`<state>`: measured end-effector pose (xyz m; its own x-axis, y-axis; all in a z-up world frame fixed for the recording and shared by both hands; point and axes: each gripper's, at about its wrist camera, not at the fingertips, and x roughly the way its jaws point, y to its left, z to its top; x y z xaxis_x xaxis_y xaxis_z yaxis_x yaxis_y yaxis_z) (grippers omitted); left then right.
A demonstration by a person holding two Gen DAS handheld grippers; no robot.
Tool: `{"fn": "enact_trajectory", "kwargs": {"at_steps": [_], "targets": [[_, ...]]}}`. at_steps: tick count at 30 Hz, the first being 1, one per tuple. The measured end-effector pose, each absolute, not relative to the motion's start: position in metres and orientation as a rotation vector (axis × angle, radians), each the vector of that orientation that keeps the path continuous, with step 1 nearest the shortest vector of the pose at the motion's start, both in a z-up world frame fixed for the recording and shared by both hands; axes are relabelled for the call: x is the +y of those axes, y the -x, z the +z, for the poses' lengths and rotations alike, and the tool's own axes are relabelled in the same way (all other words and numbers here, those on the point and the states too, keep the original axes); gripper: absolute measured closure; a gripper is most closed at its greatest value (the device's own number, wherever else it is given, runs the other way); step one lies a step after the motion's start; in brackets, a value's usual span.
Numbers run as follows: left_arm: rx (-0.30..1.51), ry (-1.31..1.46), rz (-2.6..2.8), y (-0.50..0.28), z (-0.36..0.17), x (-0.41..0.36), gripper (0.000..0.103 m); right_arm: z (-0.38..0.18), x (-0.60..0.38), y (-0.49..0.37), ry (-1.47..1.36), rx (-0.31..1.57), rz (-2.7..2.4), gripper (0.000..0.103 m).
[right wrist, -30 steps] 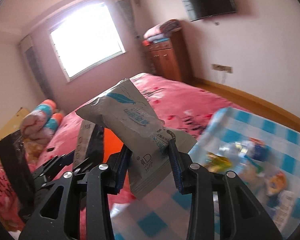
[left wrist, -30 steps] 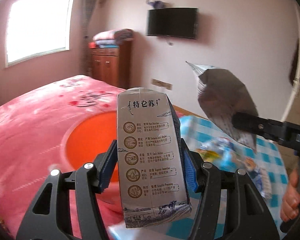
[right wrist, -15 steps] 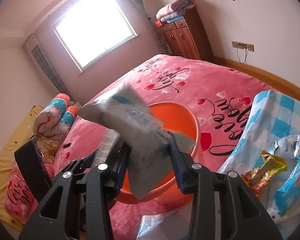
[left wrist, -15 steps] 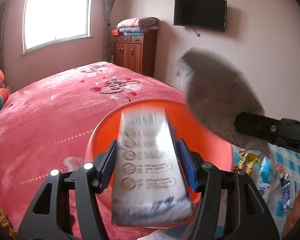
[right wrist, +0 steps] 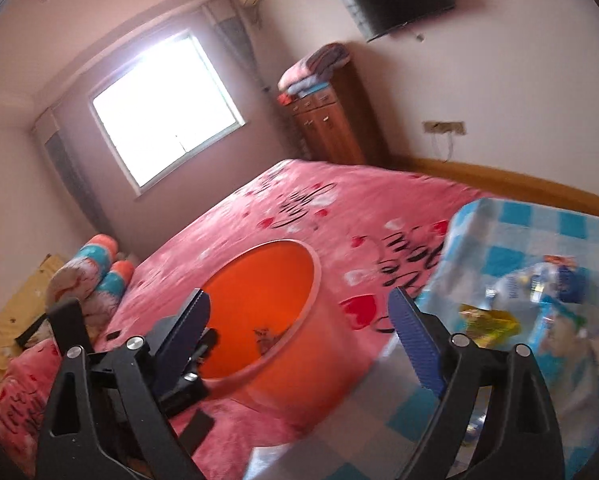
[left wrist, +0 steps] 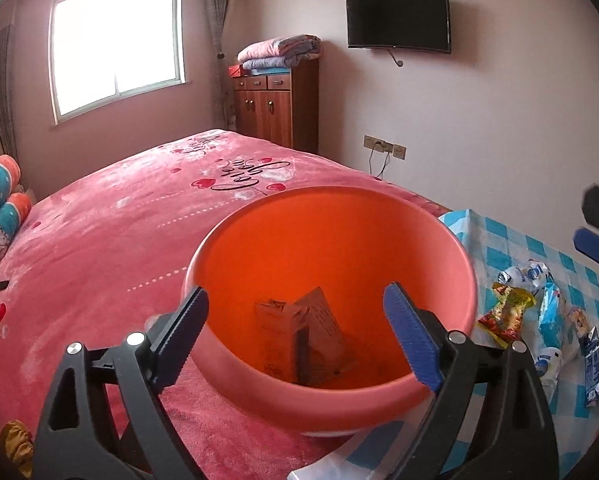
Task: Collect trash
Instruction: 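Move both grippers back over the checkered cloth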
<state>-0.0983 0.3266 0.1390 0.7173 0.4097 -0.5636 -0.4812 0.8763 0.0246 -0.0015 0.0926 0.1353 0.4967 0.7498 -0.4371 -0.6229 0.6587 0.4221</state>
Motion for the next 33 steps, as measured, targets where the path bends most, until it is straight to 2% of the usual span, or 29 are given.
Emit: {"fn": "enact_trajectory", "kwargs": {"at_steps": [18, 33], "targets": [[0.537, 0.037, 0.364, 0.121, 0.156, 0.244, 0.013, 0.088, -0.027, 0.019, -0.307, 0.553, 0.639, 0.008], [0.611, -0.071, 0.199, 0.113, 0.127, 0.165, 0.013, 0.066, -0.096, 0.030, -0.282, 0.475, 0.500, 0.005]]}}
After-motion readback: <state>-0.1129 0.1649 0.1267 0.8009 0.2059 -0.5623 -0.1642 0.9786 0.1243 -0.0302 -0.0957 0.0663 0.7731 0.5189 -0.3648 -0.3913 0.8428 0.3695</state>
